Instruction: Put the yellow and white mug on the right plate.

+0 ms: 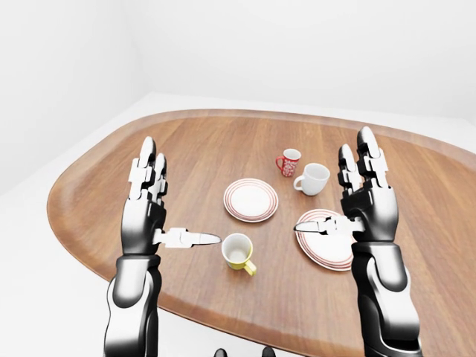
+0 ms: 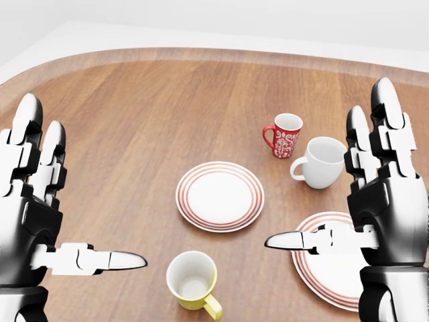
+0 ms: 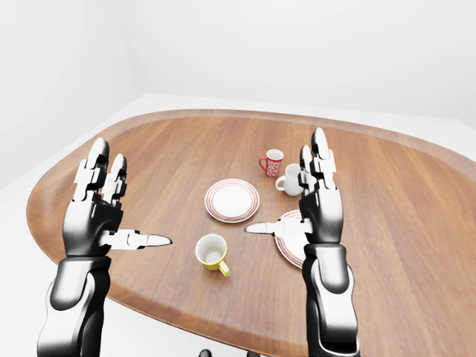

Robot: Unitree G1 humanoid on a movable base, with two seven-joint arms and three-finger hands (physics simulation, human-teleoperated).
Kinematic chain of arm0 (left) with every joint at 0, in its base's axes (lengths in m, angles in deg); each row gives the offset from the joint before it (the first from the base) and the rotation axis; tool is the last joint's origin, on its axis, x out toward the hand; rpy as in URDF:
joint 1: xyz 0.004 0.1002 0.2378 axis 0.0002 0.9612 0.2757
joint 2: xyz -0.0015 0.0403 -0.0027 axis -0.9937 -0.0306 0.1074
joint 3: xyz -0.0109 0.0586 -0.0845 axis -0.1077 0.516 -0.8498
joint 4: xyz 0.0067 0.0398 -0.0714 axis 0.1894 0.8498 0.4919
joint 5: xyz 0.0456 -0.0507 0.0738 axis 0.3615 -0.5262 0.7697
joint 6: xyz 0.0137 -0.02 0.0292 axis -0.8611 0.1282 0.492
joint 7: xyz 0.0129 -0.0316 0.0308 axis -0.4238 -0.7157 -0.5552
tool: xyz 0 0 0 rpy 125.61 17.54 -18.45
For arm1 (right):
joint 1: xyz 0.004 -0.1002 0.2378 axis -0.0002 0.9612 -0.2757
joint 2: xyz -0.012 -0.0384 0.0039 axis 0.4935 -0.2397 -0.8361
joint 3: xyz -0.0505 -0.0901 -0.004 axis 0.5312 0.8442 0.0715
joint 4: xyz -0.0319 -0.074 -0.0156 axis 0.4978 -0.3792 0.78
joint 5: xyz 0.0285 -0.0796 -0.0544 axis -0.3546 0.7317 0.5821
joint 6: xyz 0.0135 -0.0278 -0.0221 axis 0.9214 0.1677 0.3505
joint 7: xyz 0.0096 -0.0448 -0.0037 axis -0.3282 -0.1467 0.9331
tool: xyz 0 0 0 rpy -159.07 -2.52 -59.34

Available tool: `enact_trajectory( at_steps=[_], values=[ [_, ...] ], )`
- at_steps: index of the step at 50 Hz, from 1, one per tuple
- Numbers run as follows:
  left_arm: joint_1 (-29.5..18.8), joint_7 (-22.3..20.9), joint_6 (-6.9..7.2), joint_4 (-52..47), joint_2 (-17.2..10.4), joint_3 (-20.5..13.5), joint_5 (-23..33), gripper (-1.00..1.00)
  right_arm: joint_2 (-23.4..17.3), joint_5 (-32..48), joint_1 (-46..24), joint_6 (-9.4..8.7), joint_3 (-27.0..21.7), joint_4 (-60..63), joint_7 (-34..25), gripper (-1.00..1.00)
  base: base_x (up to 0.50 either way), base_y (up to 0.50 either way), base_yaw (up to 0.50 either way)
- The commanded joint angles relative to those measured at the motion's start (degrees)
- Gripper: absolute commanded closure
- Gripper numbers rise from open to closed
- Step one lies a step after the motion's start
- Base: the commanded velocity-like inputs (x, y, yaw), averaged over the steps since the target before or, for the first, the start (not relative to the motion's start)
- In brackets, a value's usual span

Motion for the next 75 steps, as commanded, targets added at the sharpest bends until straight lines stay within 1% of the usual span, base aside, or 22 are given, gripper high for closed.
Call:
enact_trajectory(
  at_steps=[1,8,11,12,13,15,19,20,21,25,26,29,31,34,37,43,49,52,61,67,75],
  values=[
    [0.3,-0.2,0.00,-0.2,-0.1,-0.2,0.0,-1.00,0.1,1.9,0.5,0.00,1.0,-0.8,0.1,-1.00,0.00,0.00,0.00],
    [0.3,-0.3,0.00,0.0,-0.1,-0.3,0.1,-1.00,0.2,2.5,0.4,0.00,1.1,-1.0,-0.2,-1.00,0.00,0.00,0.00],
    [0.2,-0.3,0.00,-0.5,-0.2,-0.4,0.0,-1.00,0.8,-1.5,1.6,0.00,0.1,2.0,-2.2,-1.00,0.22,0.06,0.00],
    [0.2,-0.3,0.00,-0.5,-0.2,-0.5,0.1,-1.00,0.5,-0.9,1.5,0.00,0.4,2.0,-1.7,-1.00,0.49,0.12,0.00],
    [0.2,-0.3,0.00,-0.5,-0.1,-0.4,0.1,-1.00,-0.3,3.8,0.5,0.00,1.6,-1.4,0.8,-1.00,0.36,0.09,0.00],
    [0.4,-0.3,0.00,-0.3,-0.1,-0.1,0.3,-1.00,0.4,1.8,0.6,0.00,0.8,-1.5,-0.4,-1.00,0.00,0.00,0.00],
    [0.5,-0.4,0.00,0.2,-0.1,0.1,0.4,-1.00,0.2,2.1,0.6,0.00,0.9,-0.4,-0.3,-1.00,0.00,0.00,0.00],
    [-5.6,-2.3,0.00,-2.2,-3.7,-5.9,-2.3,-1.00,-0.4,4.2,-0.8,0.00,1.8,-3.1,0.1,-1.00,0.00,0.00,0.00],
    [-7.0,-3.1,0.00,-1.8,-4.8,-7.7,-2.8,-1.00,0.1,2.7,-2.4,0.00,1.1,-3.5,0.2,-1.00,0.00,0.00,0.00],
    [-6.6,-4.2,0.00,-1.7,-5.2,-8.8,-3.0,-1.00,-0.5,3.4,-3.7,0.00,1.2,-5.2,0.5,-1.00,0.00,0.00,0.00],
    [-6.5,-4.6,0.00,0.2,-5.5,-9.8,-3.2,-1.00,-1.1,4.3,-4.4,0.00,1.3,-6.4,0.4,-1.00,0.00,0.00,0.00],
    [-6.1,-5.4,0.00,1.6,-6.0,-11.2,-3.7,-1.00,-1.9,5.1,-6.2,0.00,0.7,-6.5,0.4,-1.00,0.00,0.00,0.00],
    [-7.5,-5.0,0.00,0.5,-6.5,-12.2,-4.8,-1.00,-2.4,5.8,-7.8,0.00,0.3,-6.4,0.3,-1.00,0.00,0.00,0.00],
    [-8.2,-4.7,0.00,1.6,-7.0,-12.5,-5.3,-1.00,-3.8,9.0,-9.7,0.00,1.1,-6.7,0.0,-1.00,0.00,0.00,0.00],
    [-8.4,-4.5,0.00,2.2,-7.5,-13.0,-5.7,-1.00,-3.8,9.6,-11.7,0.00,0.5,-6.5,-1.0,-1.00,0.00,0.00,0.00],
    [-8.8,-4.3,0.00,2.9,-8.5,-14.5,-6.7,-1.00,-4.3,12.5,-13.9,0.00,1.1,-7.3,-2.5,-1.00,0.00,0.00,0.00],
    [-9.5,-4.2,0.00,5.0,-9.8,-15.9,-7.5,-1.00,-4.9,17.8,-15.4,0.00,2.6,-8.9,-4.5,-1.00,0.00,0.00,0.00],
    [-10.2,-3.9,0.00,7.7,-10.8,-16.9,-7.6,-1.00,-5.3,20.5,-17.5,0.00,3.4,-9.4,-6.3,-1.00,0.00,0.00,0.00],
    [-10.8,-3.8,0.00,8.0,-12.3,-18.5,-8.8,-1.00,-6.1,27.8,-23.7,0.00,4.3,-9.2,-11.8,-1.00,0.00,0.00,0.00],
    [-11.0,-3.7,0.00,8.4,-13.0,-19.4,-9.4,-1.00,-6.2,30.7,-26.0,0.00,4.4,-10.7,-14.1,-1.00,0.00,0.00,0.00],
    [-11.3,-3.5,0.00,8.6,-13.9,-20.4,-10.3,-1.00,-7.2,33.8,-29.7,0.00,4.5,-10.9,-19.3,-1.00,0.00,0.00,0.00]
  ],
)
